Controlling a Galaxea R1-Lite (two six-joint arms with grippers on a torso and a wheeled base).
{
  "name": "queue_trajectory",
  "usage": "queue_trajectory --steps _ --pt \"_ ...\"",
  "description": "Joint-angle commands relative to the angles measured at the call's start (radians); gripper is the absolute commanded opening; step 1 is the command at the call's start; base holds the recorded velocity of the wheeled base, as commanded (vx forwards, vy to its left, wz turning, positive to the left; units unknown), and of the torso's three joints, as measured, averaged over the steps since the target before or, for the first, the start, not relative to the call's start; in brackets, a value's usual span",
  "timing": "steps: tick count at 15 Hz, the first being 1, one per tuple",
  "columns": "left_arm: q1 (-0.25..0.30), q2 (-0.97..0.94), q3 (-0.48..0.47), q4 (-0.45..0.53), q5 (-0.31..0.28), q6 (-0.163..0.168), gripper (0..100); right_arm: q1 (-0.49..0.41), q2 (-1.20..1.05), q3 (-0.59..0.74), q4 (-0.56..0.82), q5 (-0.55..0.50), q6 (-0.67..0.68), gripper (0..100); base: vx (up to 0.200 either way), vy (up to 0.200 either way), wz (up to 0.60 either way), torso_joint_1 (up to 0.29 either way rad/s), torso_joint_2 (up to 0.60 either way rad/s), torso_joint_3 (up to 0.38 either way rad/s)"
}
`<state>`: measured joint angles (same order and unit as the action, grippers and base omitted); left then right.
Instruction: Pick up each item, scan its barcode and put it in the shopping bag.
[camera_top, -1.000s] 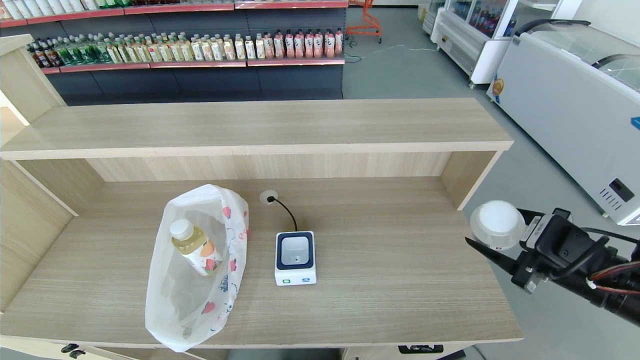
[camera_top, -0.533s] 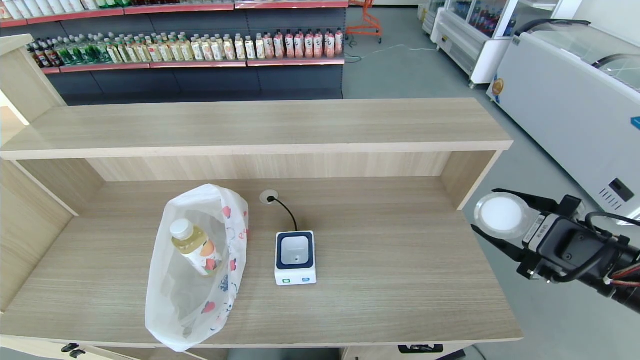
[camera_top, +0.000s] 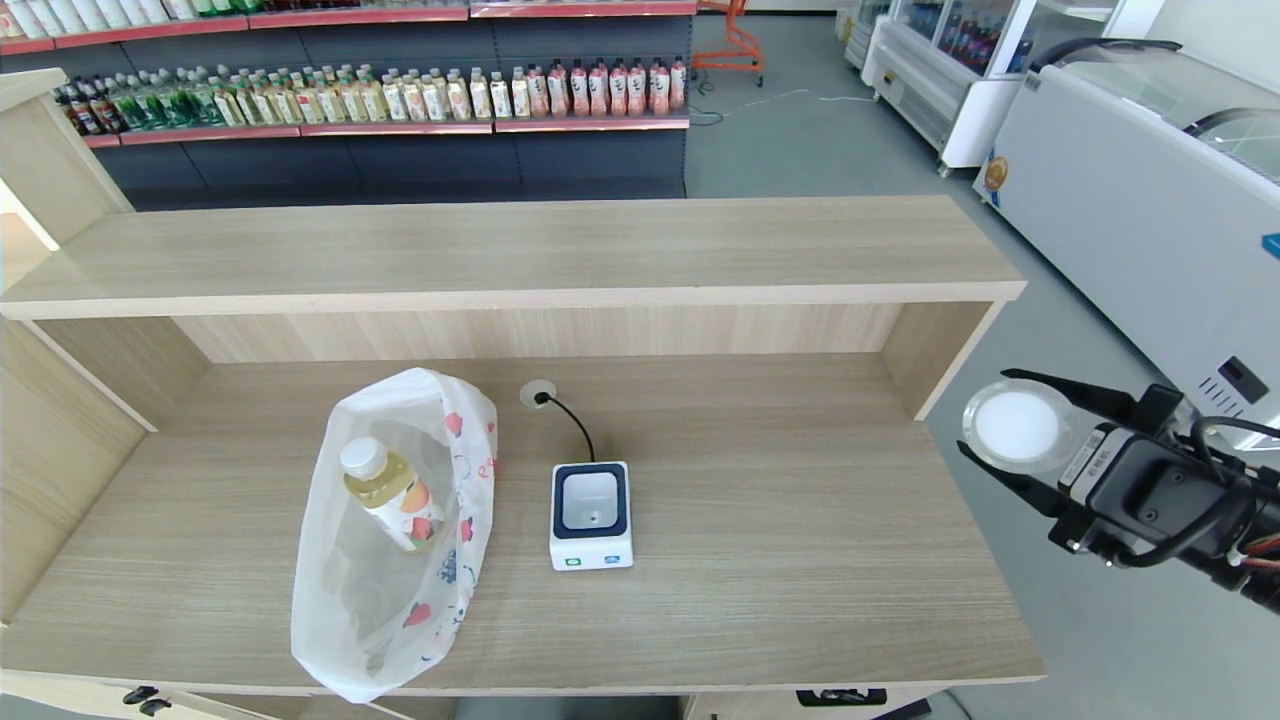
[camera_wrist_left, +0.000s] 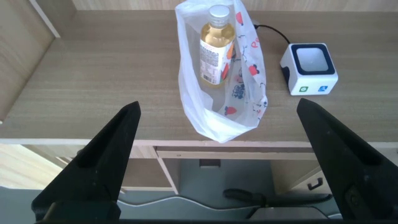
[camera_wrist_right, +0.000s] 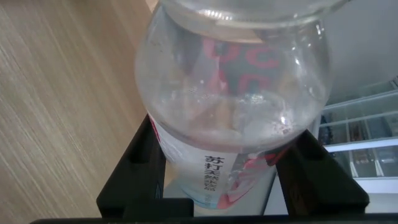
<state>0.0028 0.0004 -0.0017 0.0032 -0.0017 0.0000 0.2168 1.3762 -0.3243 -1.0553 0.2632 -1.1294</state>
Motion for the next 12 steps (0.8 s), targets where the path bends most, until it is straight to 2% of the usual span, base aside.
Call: queue_trajectory --steps 1,7,12 --pt "0.0 0.0 0.0 0.0 0.0 -0.002 100 0.001 0.0 0.016 -0.002 0.002 -0.003 0 0.0 0.0 0.0 0.0 0.0 0.0" --pt "0.0 0.0 0.0 0.0 0.0 0.0 100 0.001 0.006 0.019 -0.003 0.001 -0.006 0 0.0 0.0 0.0 0.0 0.0 0.0" --pt "0.0 0.0 0.0 0.0 0.0 -0.003 100 0.006 0.024 0.007 -0.003 0.008 -0.006 0 0.0 0.2 0.0 0.0 0.0 0.002"
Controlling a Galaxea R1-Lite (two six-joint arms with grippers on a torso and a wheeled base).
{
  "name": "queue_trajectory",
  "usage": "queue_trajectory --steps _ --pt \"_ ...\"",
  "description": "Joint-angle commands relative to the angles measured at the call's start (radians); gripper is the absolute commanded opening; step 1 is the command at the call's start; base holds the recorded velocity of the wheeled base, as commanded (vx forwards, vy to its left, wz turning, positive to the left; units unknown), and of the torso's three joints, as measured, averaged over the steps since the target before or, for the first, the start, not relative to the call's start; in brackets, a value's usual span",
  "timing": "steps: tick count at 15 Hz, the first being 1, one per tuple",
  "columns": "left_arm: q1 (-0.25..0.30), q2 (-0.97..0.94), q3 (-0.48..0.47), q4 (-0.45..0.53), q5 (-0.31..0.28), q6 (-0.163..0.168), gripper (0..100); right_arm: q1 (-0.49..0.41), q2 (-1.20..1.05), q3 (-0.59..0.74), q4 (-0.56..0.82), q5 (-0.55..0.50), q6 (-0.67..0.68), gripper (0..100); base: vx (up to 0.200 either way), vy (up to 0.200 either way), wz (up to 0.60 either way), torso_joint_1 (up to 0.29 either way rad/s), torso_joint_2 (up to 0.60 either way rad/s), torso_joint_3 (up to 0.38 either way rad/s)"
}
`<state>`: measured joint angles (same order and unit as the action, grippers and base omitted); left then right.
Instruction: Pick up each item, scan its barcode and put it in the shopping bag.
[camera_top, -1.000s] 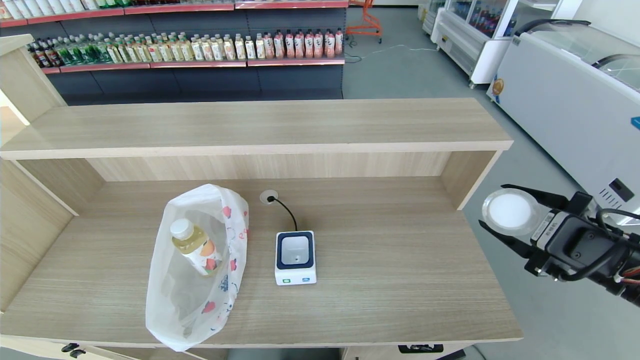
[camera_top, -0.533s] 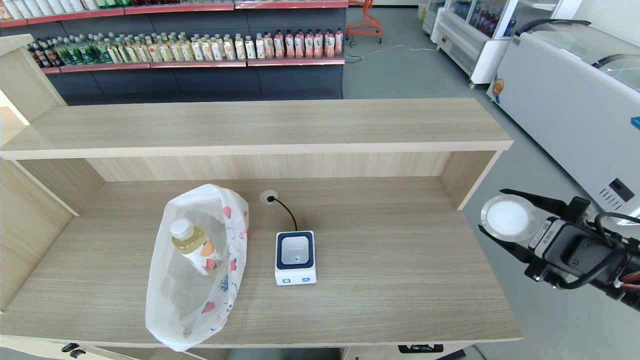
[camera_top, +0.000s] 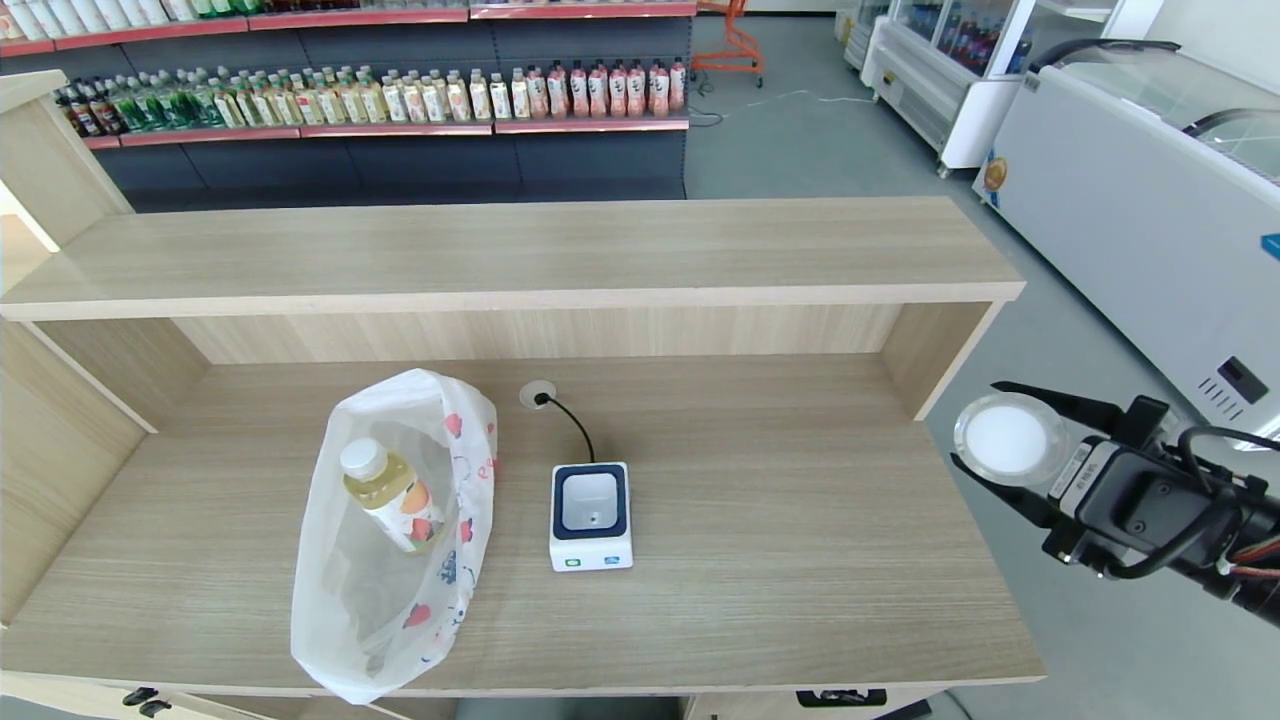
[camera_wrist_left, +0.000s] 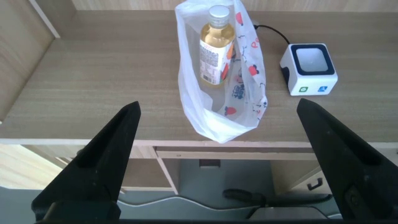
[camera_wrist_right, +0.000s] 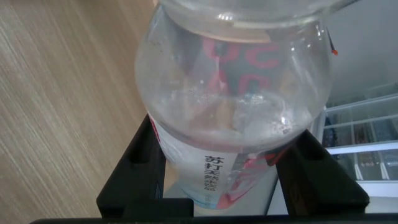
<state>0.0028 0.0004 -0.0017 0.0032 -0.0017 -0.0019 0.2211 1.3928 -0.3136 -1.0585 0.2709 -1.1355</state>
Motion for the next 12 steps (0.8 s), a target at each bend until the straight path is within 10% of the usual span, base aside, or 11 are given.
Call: queue_trajectory --steps 1,12 --pt "0.0 0.0 0.0 -0.002 0.0 -0.001 100 0.003 0.018 -0.012 -0.001 0.002 0.0 0 0.0 0.2 0.0 -0.012 0.0 0.002" --pt "0.0 0.0 0.0 0.0 0.0 0.0 100 -0.039 0.262 -0.219 -0.046 0.14 0.016 0 0.0 0.2 0.0 0.003 0.0 0.002"
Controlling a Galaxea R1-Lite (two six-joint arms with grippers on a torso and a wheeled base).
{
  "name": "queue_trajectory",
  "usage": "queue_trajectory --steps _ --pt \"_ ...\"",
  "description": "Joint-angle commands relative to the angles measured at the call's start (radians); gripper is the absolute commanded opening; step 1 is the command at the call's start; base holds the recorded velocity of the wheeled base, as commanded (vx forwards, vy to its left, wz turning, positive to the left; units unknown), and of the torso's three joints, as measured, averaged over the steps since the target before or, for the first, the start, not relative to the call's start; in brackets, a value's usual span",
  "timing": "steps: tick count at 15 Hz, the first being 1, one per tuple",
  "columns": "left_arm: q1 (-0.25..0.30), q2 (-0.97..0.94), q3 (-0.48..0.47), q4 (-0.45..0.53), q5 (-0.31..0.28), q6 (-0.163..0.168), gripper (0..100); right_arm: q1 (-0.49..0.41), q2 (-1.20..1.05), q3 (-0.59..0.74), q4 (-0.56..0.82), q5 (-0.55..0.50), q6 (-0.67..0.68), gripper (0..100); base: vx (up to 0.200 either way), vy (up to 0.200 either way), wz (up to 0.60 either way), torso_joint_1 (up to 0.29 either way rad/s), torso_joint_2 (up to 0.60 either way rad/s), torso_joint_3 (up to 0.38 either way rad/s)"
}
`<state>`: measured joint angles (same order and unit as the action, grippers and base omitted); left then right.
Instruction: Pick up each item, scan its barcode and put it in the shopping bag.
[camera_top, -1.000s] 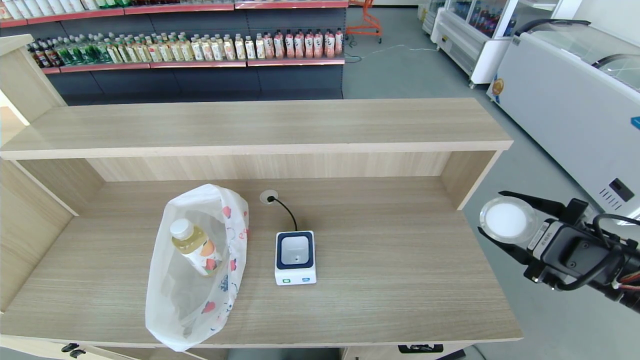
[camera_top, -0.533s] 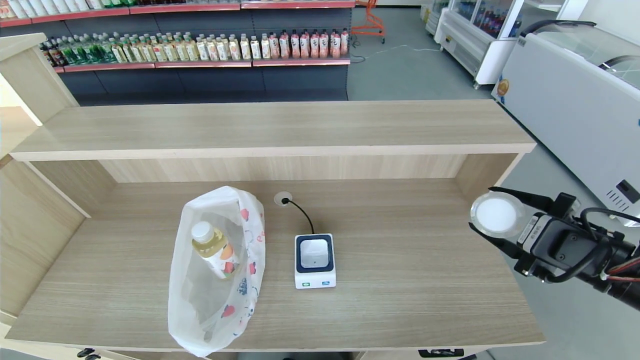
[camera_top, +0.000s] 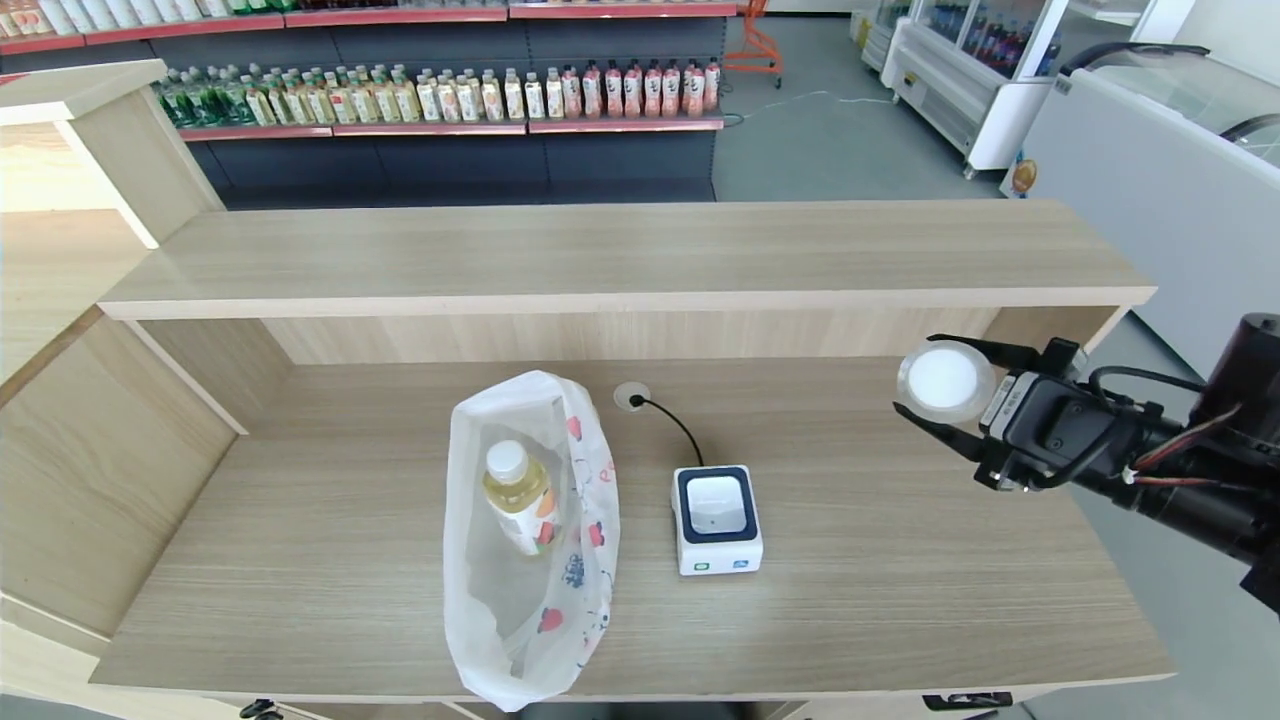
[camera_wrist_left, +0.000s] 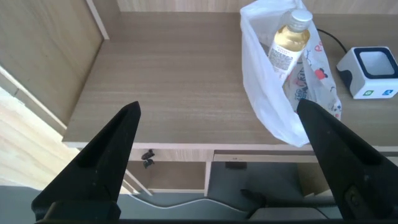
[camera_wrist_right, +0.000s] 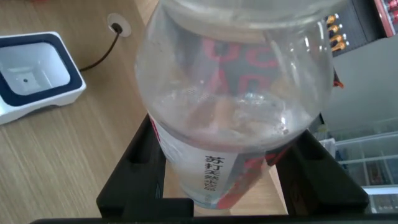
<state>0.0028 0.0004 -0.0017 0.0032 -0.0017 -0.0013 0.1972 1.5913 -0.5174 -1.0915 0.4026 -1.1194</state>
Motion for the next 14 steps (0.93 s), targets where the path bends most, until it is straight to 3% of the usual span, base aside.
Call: queue_trajectory --steps 1,3,6,14 --pt "0.0 0.0 0.0 0.0 0.0 0.001 100 -0.027 0.099 -0.015 -0.056 0.042 0.01 0 0.0 0.2 0.0 0.007 0.01 0.007" --pt "0.0 0.0 0.0 0.0 0.0 0.003 100 -0.039 0.171 -0.01 -0.159 0.111 0.018 0 0.0 0.2 0.0 0.002 0.0 0.002" --pt "0.0 0.0 0.0 0.0 0.0 0.0 100 -0.039 0.223 -0.006 -0.22 0.127 0.021 0 0.0 0.2 0.0 0.007 0.0 0.006" --pt "0.0 0.0 0.0 0.0 0.0 0.0 100 -0.111 0.24 0.062 -0.222 0.245 0.039 0 0.0 0.0 0.0 0.0 0.0 0.0"
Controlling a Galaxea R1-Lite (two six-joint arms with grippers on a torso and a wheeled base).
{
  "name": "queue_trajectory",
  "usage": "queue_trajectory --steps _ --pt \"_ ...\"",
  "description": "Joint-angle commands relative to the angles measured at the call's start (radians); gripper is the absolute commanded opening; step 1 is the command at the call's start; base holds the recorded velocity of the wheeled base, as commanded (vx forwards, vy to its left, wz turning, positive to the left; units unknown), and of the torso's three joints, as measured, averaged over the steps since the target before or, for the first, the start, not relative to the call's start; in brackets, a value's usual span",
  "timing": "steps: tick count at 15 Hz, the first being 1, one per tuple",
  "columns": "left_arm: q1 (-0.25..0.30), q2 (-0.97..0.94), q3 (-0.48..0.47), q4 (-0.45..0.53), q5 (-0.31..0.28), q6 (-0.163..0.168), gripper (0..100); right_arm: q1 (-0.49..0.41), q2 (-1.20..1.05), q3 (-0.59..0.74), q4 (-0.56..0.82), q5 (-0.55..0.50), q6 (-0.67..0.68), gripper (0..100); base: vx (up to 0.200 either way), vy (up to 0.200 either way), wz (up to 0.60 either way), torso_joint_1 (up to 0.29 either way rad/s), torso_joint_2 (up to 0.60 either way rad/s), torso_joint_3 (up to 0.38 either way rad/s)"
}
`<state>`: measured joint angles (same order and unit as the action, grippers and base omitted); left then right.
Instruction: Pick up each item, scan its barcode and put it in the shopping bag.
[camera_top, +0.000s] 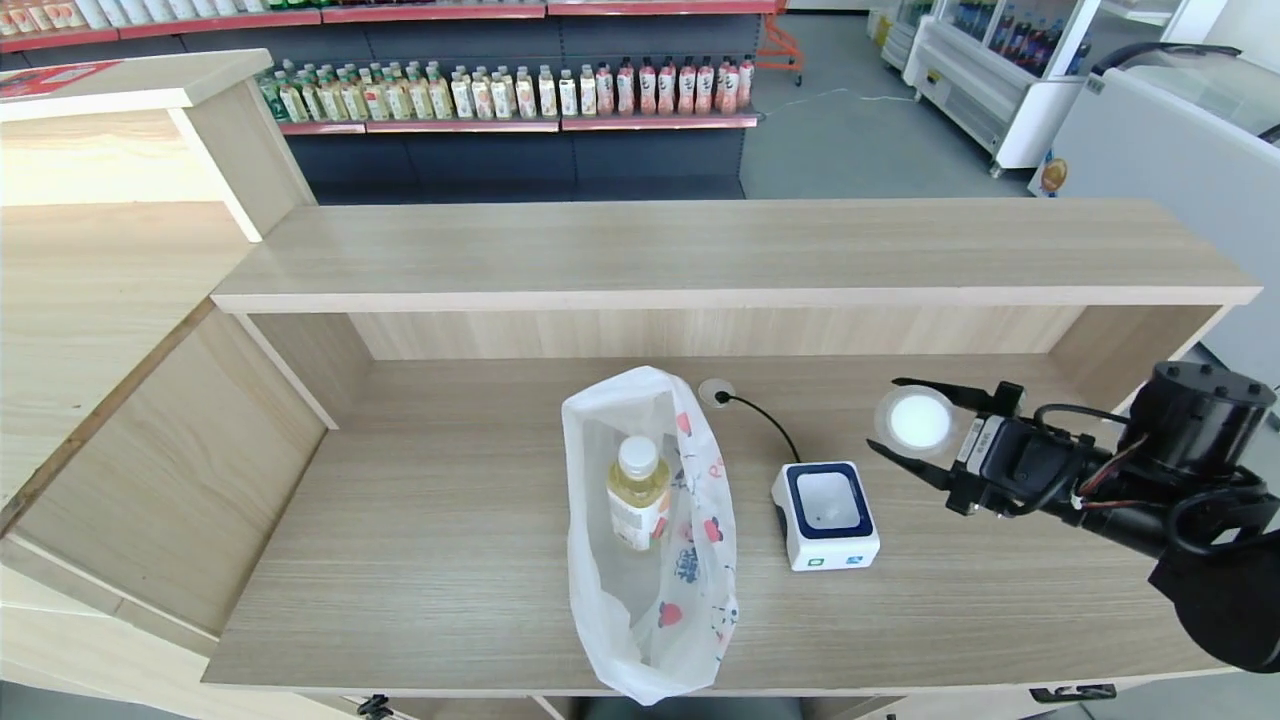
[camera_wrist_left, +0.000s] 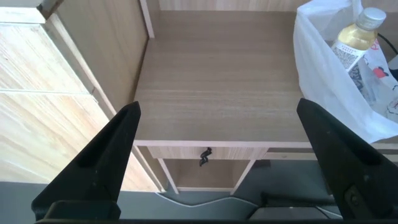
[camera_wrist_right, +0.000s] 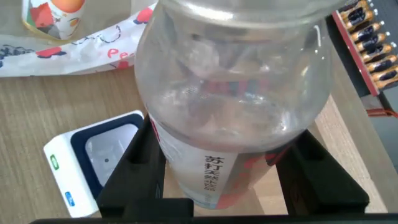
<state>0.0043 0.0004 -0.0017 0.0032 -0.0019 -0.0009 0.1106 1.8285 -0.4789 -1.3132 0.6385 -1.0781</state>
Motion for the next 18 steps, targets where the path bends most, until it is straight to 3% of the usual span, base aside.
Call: queue_trajectory --steps 1,3,6,18 --pt "-0.001 0.0 0.0 0.0 0.0 -0.001 100 -0.045 0.003 0.051 0.0 0.026 -0.002 0 0.0 0.0 0.0 0.0 0.0 0.0" --pt "-0.001 0.0 0.0 0.0 0.0 -0.001 100 -0.094 0.023 0.097 -0.023 0.076 -0.013 0 0.0 0.0 0.0 0.0 0.0 0.0" --pt "-0.001 0.0 0.0 0.0 0.0 -0.001 100 -0.147 0.137 0.122 -0.198 0.161 -0.016 0 0.0 0.0 0.0 0.0 0.0 0.0" --pt "-0.001 0.0 0.0 0.0 0.0 -0.001 100 -0.055 0.298 -0.018 -0.241 0.23 -0.017 0 0.0 0.0 0.0 0.0 0.0 0.0"
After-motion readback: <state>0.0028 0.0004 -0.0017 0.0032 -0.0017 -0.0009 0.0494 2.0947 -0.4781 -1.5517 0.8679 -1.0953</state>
